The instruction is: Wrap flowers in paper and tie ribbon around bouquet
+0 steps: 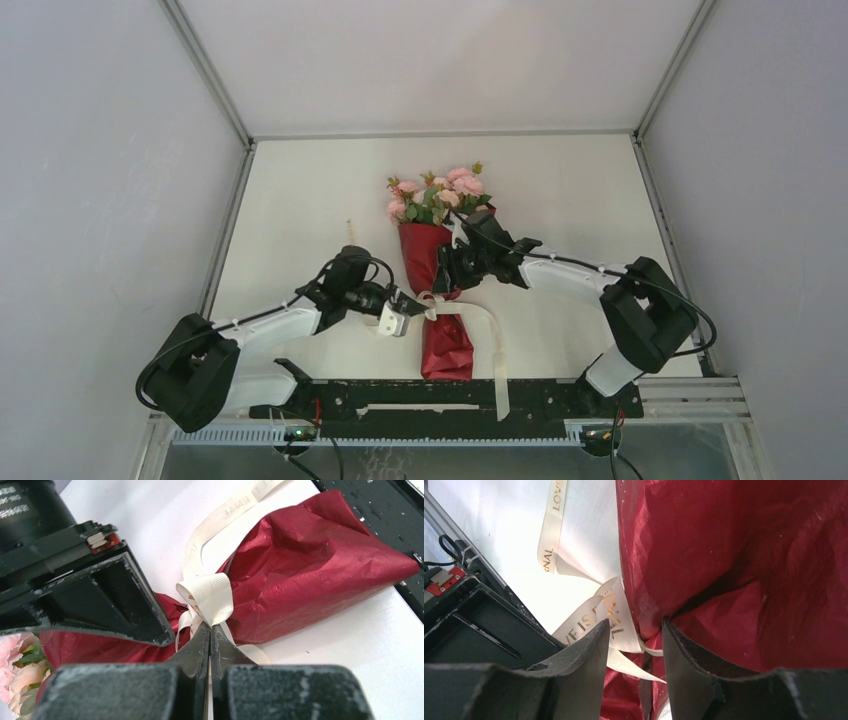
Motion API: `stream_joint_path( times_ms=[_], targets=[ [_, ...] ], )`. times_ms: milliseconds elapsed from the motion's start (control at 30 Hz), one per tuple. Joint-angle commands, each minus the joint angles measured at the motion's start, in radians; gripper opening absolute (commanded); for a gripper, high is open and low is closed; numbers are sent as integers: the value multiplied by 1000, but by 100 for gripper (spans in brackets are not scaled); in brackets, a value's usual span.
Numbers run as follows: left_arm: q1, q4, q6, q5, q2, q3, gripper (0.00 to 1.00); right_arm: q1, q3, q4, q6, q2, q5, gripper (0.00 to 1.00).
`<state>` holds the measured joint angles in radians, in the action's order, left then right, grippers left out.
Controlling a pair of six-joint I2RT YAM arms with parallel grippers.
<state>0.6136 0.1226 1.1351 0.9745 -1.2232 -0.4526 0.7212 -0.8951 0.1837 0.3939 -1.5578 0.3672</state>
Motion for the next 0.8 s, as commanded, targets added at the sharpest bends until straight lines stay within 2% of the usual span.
stream_joint_path(
  times_ms=[0, 133, 300, 533, 767],
  targets=[
    [-8, -64, 159, 30, 18, 19, 0, 0, -66, -3, -32, -39, 42, 51],
    [-8, -116, 267, 22, 18, 24, 0, -1, -67, 13, -32, -52, 55, 41],
    [-14, -162, 302, -2, 24, 26, 0, -5, -67, 52, -62, 2, 16, 41],
    [-24, -261, 584, -8, 10, 50, 0, 46, -67, 58, -167, 131, -65, 41],
    [-24, -261, 627, -17, -12, 51, 0, 103, -115, 75, -198, 48, -126, 46]
  ],
)
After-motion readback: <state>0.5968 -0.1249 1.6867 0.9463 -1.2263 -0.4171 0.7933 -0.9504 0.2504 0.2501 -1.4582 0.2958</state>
